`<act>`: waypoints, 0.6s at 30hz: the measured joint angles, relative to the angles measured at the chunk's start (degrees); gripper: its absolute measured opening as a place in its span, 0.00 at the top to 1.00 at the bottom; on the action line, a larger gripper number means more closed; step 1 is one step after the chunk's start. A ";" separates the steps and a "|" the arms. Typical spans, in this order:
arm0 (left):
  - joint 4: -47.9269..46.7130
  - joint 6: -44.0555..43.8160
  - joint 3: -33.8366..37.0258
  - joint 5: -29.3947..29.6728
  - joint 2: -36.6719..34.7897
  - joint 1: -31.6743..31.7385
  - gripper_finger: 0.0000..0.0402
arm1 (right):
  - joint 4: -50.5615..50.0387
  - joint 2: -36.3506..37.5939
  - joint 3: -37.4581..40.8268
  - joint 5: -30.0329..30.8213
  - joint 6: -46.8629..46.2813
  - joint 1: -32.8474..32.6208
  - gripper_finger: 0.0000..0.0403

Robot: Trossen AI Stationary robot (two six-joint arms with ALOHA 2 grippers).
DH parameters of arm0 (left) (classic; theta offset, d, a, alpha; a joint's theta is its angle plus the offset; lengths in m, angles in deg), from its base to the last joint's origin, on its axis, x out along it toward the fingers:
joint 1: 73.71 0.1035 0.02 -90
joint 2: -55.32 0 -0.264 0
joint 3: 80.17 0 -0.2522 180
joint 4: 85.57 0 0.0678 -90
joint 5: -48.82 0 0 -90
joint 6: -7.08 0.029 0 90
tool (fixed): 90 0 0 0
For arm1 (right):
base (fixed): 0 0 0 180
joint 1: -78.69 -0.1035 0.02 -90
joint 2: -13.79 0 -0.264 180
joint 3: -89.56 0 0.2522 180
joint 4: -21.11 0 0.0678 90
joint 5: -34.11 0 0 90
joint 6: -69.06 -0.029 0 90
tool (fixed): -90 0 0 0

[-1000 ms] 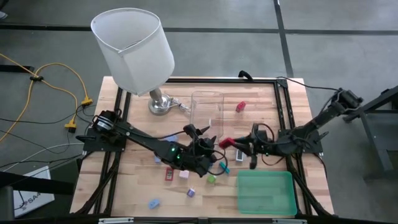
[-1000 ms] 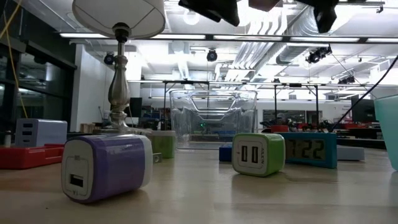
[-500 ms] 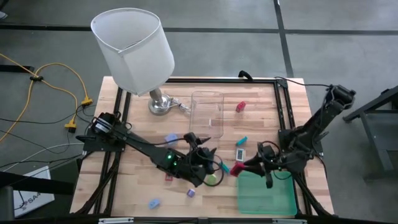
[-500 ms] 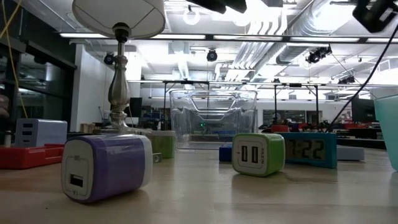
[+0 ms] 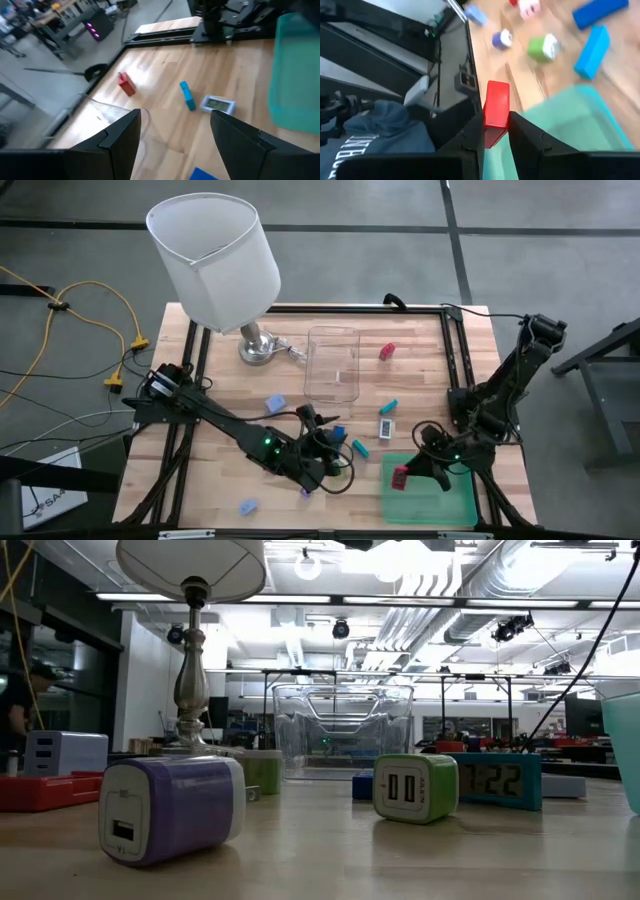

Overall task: Pick & Place Office items
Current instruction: Put the left red digital clock into the green bin

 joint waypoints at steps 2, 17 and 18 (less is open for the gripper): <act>0.02 -0.99 0.00 -1.10 0.00 -0.02 0.43 | -1.51 0.00 0.00 -1.66 -2.61 -0.28 0.84; 0.01 -2.38 0.00 -2.48 0.00 -0.07 0.43 | 3.70 -6.75 0.00 -6.43 -4.52 -0.48 0.84; -0.01 -2.75 0.00 -2.48 0.00 -0.07 0.43 | 3.93 -6.88 -0.04 -6.57 -3.93 -0.58 0.84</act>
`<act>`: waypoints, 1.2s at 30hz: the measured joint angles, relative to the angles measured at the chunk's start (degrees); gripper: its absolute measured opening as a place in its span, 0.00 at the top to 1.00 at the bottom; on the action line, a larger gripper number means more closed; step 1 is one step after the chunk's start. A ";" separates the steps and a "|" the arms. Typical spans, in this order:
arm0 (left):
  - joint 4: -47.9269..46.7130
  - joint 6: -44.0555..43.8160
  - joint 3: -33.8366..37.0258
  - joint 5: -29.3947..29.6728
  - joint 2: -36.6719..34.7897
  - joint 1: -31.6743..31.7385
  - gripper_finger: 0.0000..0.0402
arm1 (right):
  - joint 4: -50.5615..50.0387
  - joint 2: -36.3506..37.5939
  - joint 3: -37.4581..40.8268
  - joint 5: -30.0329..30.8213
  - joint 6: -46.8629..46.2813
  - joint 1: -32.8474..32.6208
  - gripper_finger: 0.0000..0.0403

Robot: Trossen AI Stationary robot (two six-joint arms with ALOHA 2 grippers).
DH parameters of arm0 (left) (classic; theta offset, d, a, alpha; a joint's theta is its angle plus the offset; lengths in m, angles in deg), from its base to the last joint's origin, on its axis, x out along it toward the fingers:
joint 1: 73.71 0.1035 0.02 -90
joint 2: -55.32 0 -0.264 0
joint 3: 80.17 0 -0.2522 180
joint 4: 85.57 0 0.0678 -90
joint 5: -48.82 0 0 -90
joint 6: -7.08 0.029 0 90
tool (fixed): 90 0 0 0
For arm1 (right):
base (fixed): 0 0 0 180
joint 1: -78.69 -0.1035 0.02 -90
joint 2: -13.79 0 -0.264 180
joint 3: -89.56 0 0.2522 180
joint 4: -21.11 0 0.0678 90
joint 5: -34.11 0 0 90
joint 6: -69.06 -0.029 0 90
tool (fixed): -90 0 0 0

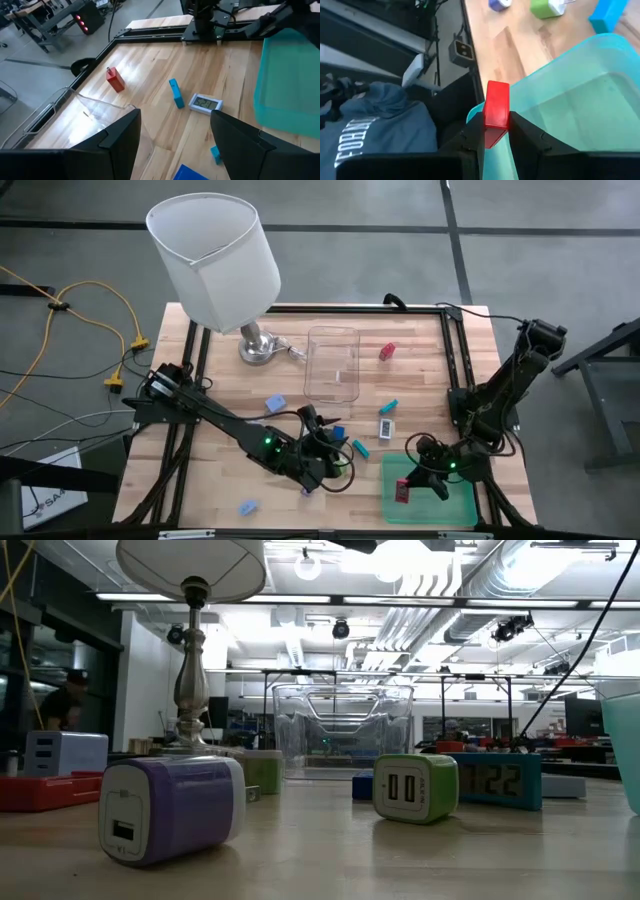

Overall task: Pick & Place Office items
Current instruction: Put the left red digital clock into the green bin

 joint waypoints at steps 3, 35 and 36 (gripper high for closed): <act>0.02 -0.27 0.00 0.00 0.00 0.00 0.43 | -2.99 -1.15 -1.91 -0.67 0.34 0.02 0.84; -0.02 -1.01 0.00 0.04 0.00 -1.46 0.43 | -18.79 -21.25 -18.75 -2.16 -5.81 -0.46 0.84; -0.01 -1.01 0.00 0.04 0.00 -1.46 0.43 | -18.69 -21.79 -18.75 -2.16 -5.81 -0.46 0.84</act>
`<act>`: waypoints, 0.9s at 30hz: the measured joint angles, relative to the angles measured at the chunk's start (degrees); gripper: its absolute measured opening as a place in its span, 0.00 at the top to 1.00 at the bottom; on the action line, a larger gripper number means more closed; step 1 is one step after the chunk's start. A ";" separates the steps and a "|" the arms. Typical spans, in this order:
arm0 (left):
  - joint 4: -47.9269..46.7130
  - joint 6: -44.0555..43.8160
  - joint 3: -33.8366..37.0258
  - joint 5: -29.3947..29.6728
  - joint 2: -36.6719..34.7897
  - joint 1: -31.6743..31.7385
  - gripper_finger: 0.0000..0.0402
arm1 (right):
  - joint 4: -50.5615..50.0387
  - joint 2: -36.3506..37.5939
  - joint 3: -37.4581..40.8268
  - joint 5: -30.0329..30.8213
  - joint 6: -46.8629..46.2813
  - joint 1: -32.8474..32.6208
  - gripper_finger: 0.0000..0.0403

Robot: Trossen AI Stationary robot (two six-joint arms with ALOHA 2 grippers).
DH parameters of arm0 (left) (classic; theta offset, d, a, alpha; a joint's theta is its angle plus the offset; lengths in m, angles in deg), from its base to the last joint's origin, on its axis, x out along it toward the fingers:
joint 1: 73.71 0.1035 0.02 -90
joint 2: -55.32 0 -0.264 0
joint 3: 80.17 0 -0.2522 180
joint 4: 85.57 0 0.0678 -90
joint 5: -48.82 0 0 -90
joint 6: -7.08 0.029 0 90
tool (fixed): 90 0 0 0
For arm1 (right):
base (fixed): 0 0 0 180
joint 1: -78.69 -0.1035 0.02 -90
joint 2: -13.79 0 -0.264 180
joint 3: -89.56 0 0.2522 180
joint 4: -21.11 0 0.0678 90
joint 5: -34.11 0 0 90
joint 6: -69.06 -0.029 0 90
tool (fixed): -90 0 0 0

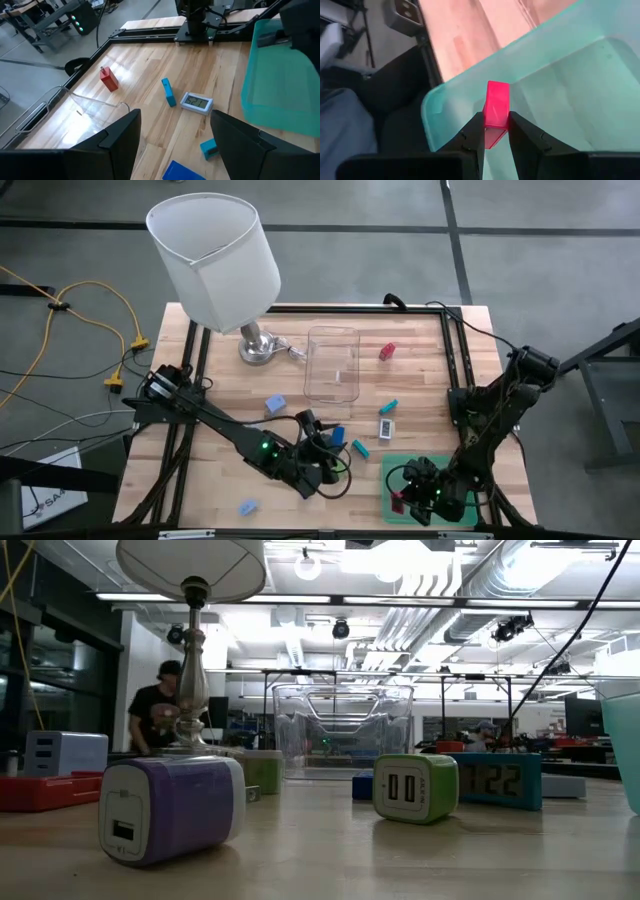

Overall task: Pick & Place Office items
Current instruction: Put the left red digital clock into the green bin

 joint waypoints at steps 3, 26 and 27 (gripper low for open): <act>0.00 0.00 0.00 0.00 0.00 -0.02 0.43 | -0.11 -0.85 0.00 0.01 -0.05 0.00 0.84; 0.01 -0.38 0.00 0.01 0.00 -0.02 0.43 | -0.95 -1.30 0.00 -0.15 -0.57 0.00 0.79; -0.01 -0.39 0.00 0.00 0.00 -0.02 0.43 | -1.35 -1.30 0.00 -0.15 -0.78 0.00 0.78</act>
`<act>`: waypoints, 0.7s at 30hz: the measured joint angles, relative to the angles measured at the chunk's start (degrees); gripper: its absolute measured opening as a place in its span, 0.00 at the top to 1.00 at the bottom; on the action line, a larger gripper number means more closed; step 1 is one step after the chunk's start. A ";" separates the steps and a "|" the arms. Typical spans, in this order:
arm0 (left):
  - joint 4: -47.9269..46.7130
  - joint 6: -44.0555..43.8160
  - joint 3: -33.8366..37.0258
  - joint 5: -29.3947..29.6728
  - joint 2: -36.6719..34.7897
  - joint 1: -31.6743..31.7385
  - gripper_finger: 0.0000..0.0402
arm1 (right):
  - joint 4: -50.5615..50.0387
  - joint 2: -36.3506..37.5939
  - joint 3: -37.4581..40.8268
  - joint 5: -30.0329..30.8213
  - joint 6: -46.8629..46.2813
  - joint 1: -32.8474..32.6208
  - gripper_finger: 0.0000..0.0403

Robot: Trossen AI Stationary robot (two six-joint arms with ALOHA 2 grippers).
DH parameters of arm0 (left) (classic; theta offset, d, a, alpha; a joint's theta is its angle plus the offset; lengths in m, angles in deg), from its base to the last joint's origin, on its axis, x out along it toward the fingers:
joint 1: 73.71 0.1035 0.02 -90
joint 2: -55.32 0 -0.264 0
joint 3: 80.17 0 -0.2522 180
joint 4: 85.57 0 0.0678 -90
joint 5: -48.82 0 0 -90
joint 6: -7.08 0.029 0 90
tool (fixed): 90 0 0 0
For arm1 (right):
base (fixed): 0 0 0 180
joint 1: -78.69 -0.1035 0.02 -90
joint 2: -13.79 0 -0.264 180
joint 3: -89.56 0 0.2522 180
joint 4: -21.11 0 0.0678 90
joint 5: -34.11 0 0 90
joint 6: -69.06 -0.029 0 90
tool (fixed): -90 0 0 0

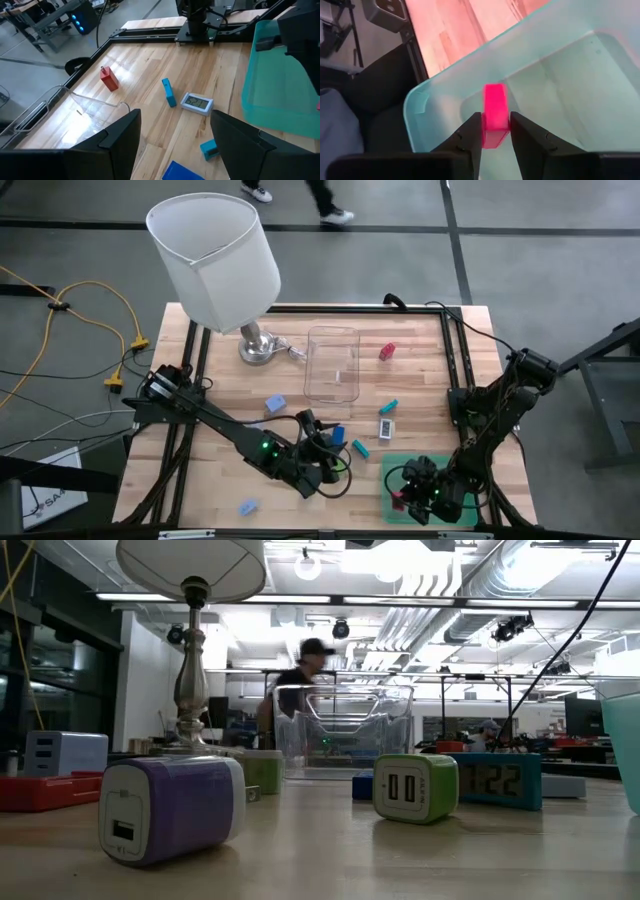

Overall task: Pick & Place Office items
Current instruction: Put the left red digital clock into the green bin, then put the bottom light blue digital clock into the green bin

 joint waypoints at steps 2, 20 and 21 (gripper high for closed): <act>0.01 0.00 0.00 0.01 0.00 0.02 0.43 | -0.71 0.00 0.00 -0.02 -0.87 0.00 0.75; 0.00 0.02 0.00 0.00 0.00 0.00 0.43 | -1.41 0.00 0.02 0.00 0.35 0.08 0.72; 0.02 0.02 0.00 0.02 0.00 0.00 0.43 | -1.41 0.00 0.02 -0.04 0.70 0.18 0.72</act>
